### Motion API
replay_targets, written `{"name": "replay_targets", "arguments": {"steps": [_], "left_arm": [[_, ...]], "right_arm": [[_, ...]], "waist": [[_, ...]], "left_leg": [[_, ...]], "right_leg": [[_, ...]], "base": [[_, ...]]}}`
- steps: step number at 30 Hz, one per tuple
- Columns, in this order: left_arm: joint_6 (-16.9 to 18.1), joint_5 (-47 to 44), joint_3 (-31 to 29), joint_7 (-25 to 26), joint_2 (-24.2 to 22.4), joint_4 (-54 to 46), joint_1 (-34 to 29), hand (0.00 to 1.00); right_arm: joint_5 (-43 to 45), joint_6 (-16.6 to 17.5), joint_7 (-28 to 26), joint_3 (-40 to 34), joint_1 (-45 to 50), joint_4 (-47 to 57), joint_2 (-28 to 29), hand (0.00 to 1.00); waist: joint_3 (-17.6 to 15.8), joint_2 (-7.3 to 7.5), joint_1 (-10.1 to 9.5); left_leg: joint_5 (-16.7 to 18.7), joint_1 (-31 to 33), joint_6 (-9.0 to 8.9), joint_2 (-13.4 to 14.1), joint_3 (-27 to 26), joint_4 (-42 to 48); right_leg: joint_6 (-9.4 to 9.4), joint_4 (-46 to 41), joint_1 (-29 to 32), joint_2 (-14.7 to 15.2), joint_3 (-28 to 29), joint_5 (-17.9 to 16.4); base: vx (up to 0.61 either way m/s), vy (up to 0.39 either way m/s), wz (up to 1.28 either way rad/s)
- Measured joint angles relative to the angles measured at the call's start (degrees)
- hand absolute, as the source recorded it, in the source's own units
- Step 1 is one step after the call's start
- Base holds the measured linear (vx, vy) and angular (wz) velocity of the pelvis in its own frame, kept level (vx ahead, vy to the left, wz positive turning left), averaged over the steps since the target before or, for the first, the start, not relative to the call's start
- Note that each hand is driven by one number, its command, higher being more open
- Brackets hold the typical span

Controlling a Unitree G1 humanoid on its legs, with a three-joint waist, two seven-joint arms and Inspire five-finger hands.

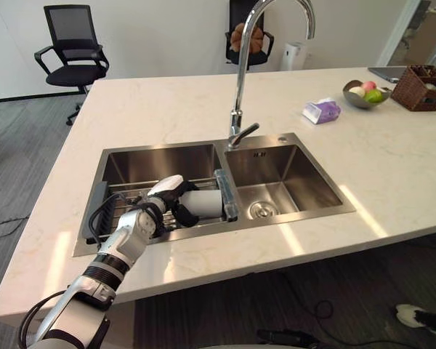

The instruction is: Walk over to the sink, pick up the cup, carry it to the dishwasher, place the cup inside the dishwasher, then close the dishwasher door

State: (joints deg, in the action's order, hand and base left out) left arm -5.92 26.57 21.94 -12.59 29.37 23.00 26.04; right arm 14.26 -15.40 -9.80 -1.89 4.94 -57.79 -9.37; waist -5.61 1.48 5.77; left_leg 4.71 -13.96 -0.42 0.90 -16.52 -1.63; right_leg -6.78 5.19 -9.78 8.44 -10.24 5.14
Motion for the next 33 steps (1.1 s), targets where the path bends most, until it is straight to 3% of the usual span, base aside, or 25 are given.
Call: {"name": "replay_targets", "arguments": {"steps": [3, 9, 15, 19, 24, 26, 28, 31, 33], "left_arm": [[1.4, -4.3, -0.5, 4.0, 0.5, -0.8, -0.7, 0.00], [3.6, -14.3, -8.9, 11.9, 0.2, -6.9, -5.0, 0.00], [4.2, -24.5, -17.3, 18.2, -1.4, -9.9, -7.2, 0.00], [4.6, -35.9, -22.7, 20.1, -4.0, -13.9, -10.6, 0.00], [8.3, -40.0, -27.8, 22.8, -9.2, -21.2, -19.3, 0.00], [9.7, -39.9, -29.7, 24.4, -12.2, -25.6, -23.2, 0.00], [12.6, -39.9, -32.3, 26.0, -16.4, -30.4, -27.7, 0.00], [13.5, -39.8, -36.0, 27.4, -19.2, -35.5, -32.5, 0.00], [14.5, -39.8, -38.3, 28.6, -21.2, -39.2, -35.3, 0.00]], "right_arm": [[0.0, 0.3, 0.0, 0.0, 0.1, 0.0, 0.0, 1.00], [0.0, 1.1, -0.1, -0.2, 0.3, -0.2, 0.0, 1.00], [0.0, 1.6, -0.1, -1.4, 1.0, -0.2, 0.2, 1.00], [0.0, 2.0, -0.1, -1.9, 1.4, -0.2, 0.3, 1.00], [-1.8, 2.4, -0.7, -3.0, 1.9, -0.2, 0.6, 1.00], [-5.5, 3.8, -2.0, -3.7, 2.2, -0.6, 1.3, 1.00], [-7.2, 4.4, -2.9, -4.6, 2.1, -1.3, 1.3, 1.00], [-8.6, 4.8, -3.7, -4.5, 2.3, -1.7, 0.7, 1.00], [-9.4, 5.3, -4.0, -4.4, 2.3, -1.9, 0.1, 1.00]], "waist": [[0.0, -0.01, -0.17], [0.0, -0.04, -0.42], [0.0, -0.03, -1.85], [0.0, -0.01, -2.54], [0.0, 0.05, -3.63], [0.4, 0.64, -3.83], [0.1, 0.39, -5.69], [-0.6, -0.31, -7.83], [-1.2, -1.23, -9.25]], "left_leg": [[-0.1, 0.3, 0.12, -0.1, 0.5, 0.0], [-0.5, 0.9, 0.23, -0.2, 1.7, 0.0], [-1.4, 1.3, 0.22, -0.2, 2.6, -0.6], [-2.2, 1.4, 0.21, -0.2, 3.5, -1.7], [-2.4, 1.6, 0.24, -0.3, 3.7, -2.1], [-1.1, 4.7, 0.31, -0.1, 5.0, 1.4], [4.1, 11.5, 0.11, 1.3, 7.6, 13.5], [5.6, 15.2, -1.14, 2.1, 13.4, 21.3], [5.6, 16.0, -1.16, 1.8, 17.3, 21.0]], "right_leg": [[0.00, -0.2, 0.0, 0.1, -0.6, 0.0], [0.02, -0.3, 0.0, 0.3, -1.9, 0.0], [0.10, -0.3, 0.1, 0.3, -2.8, -0.1], [0.17, -0.3, 0.3, 0.2, -3.7, -0.1], [0.18, -0.3, 0.5, 0.2, -3.9, -0.1], [0.21, -0.3, 1.1, 0.5, -4.6, -0.3], [0.23, -1.3, 1.4, 0.0, -6.8, -1.1], [0.64, -4.2, -0.4, -0.5, -11.7, -3.7], [1.08, -6.2, -1.6, -0.6, -16.7, -6.0]], "base": [[-0.01, -0.015, 0.07], [-0.03, -0.032, 0.10], [-0.05, -0.039, 0.09], [-0.04, -0.035, 0.10], [-0.01, -0.011, 0.03], [-0.03, -0.032, 0.32], [-0.01, -0.045, 0.51], [-0.02, -0.061, 0.92], [-0.09, -0.078, 1.46]]}}
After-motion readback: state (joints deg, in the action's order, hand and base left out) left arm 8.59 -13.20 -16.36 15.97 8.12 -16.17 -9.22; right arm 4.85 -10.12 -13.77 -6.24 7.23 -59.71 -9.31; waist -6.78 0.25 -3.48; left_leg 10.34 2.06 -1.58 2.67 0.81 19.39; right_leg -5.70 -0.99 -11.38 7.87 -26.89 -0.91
